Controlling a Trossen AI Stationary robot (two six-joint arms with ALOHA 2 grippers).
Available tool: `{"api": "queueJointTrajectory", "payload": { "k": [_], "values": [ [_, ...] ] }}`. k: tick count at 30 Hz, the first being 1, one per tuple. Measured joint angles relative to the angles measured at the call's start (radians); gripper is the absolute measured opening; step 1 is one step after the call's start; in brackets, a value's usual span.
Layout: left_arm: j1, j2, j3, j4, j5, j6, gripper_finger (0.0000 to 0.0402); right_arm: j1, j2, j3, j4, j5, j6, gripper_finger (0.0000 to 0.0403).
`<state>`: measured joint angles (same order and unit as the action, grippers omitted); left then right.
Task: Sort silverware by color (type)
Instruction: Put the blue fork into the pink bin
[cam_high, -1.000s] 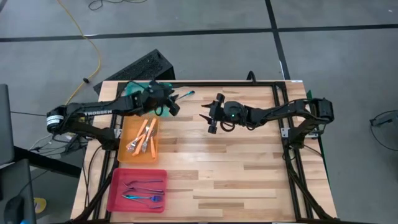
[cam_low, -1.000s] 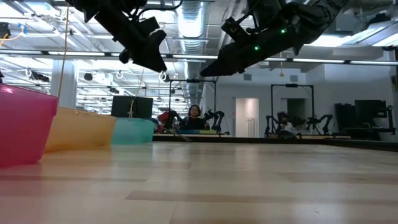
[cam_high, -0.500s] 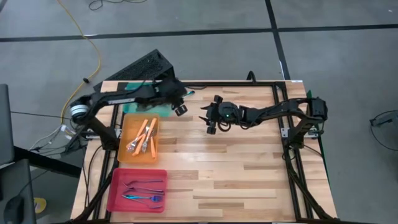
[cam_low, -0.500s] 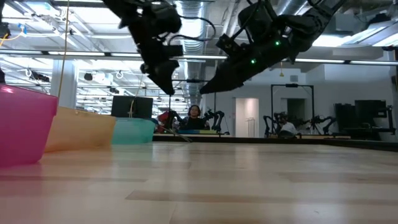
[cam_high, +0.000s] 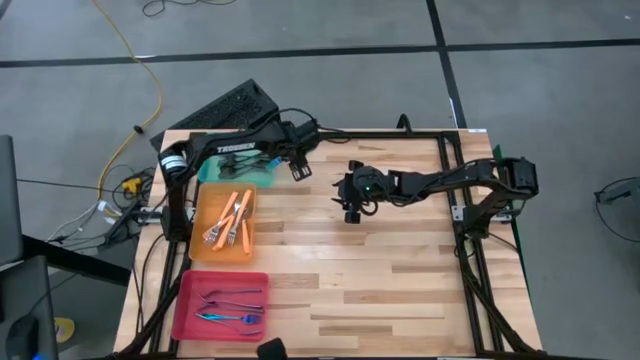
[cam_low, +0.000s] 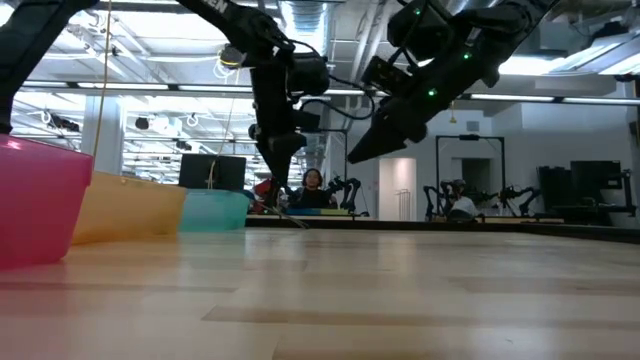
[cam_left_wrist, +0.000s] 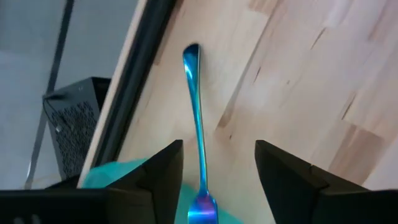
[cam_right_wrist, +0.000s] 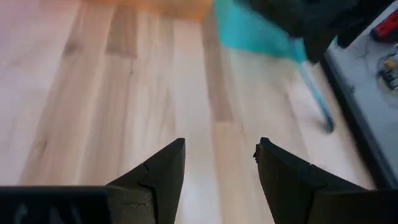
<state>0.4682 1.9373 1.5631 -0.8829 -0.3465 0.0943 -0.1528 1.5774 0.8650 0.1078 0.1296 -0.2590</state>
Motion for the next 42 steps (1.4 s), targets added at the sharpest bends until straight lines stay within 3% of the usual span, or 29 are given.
{"api": "queueJointTrajectory", "payload": {
  "k": [8,20,29,34,39,42],
  "values": [
    [0.004,0.013,0.01,-0.1,-0.002,-0.024,0.0211,0.024,-0.019,0.0,-0.073,-0.005,0.01,0.0216],
    [0.036,0.09,0.01,-0.125,-0.011,-0.001,0.0212,0.052,-0.019,0.0,-0.078,-0.005,0.026,0.0216],
    [0.038,0.144,0.008,-0.14,-0.082,0.007,0.0205,0.054,-0.019,0.0,-0.081,-0.004,0.033,0.0216],
    [0.04,0.141,0.008,-0.147,-0.084,0.007,0.0147,0.055,-0.019,0.0,-0.08,-0.004,0.034,0.0215],
    [0.039,0.14,0.008,-0.139,-0.083,0.007,0.0028,0.055,-0.019,0.0,-0.08,-0.004,0.058,0.0203],
    [0.038,0.138,0.008,-0.139,-0.085,0.004,0.0007,0.055,-0.019,0.0,-0.08,0.0,0.071,0.0194]
  ]
}}
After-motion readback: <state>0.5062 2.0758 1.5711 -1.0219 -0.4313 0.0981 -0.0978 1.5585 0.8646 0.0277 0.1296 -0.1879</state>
